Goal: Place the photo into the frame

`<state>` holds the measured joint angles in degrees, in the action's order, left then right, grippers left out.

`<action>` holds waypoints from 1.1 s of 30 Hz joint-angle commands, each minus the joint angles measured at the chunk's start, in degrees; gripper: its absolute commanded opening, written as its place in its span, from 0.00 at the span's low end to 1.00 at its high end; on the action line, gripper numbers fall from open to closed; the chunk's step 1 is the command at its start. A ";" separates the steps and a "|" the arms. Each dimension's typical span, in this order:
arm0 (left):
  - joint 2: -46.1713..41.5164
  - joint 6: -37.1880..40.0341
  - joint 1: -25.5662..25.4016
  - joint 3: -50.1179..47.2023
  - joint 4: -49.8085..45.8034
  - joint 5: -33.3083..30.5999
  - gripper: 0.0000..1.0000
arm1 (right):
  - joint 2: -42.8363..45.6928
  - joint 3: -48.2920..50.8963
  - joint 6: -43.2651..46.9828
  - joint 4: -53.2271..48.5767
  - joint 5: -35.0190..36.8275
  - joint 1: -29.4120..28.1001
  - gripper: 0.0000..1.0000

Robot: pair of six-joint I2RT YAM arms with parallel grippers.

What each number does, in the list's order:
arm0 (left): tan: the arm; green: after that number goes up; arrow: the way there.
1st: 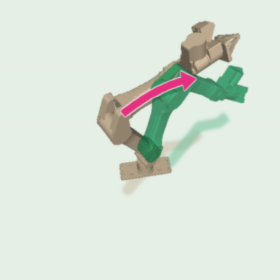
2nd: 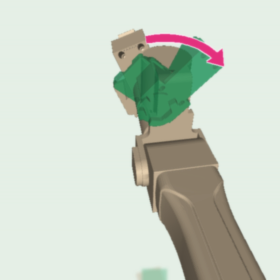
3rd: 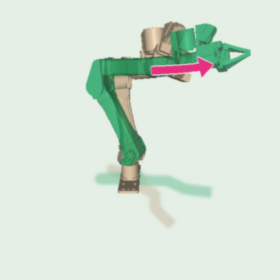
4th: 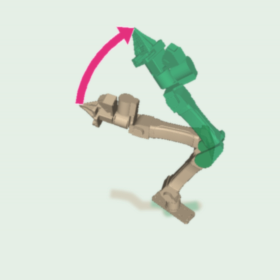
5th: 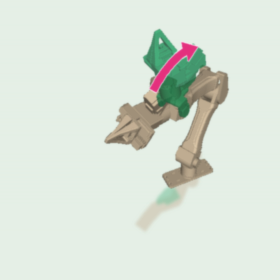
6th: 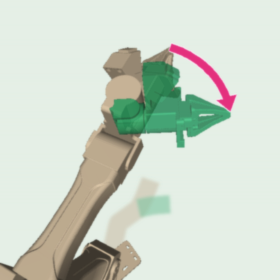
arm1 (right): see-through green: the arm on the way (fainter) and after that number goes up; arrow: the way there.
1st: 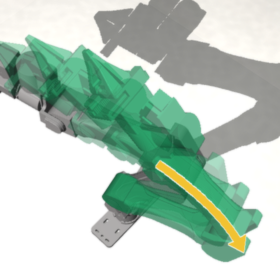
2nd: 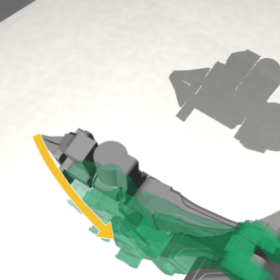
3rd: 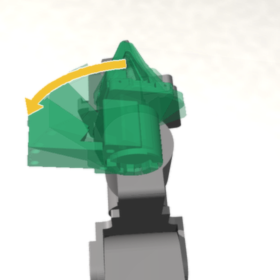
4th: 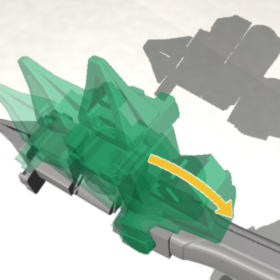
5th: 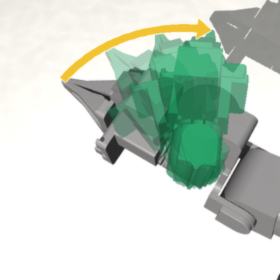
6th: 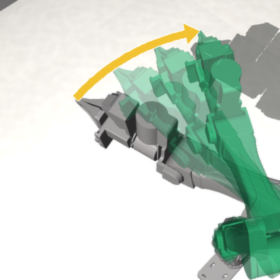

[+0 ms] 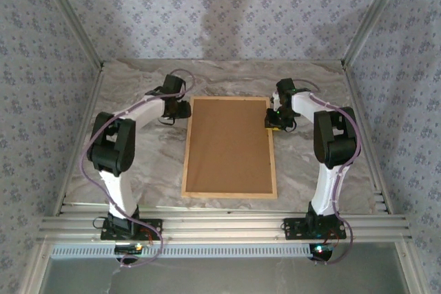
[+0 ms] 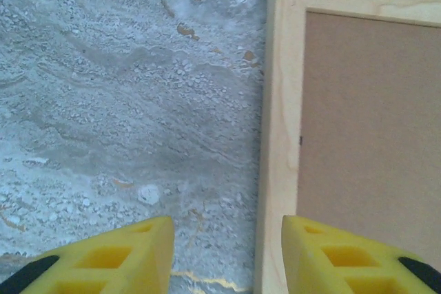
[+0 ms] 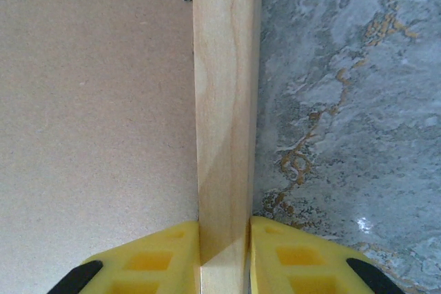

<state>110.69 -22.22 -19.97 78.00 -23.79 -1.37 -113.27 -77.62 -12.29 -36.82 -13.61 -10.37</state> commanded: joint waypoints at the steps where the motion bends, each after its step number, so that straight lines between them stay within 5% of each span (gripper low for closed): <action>1: 3.06 1.55 0.28 5.03 -3.85 -0.06 0.43 | -1.25 0.60 1.66 1.22 2.18 0.80 0.24; 33: 14.35 3.30 -1.91 11.48 -5.50 4.35 0.46 | -2.85 -0.24 2.10 0.95 2.44 -0.43 0.24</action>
<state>121.60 -20.14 -20.36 89.34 -27.24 0.75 -113.32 -77.62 -11.09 -36.77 -13.85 -10.39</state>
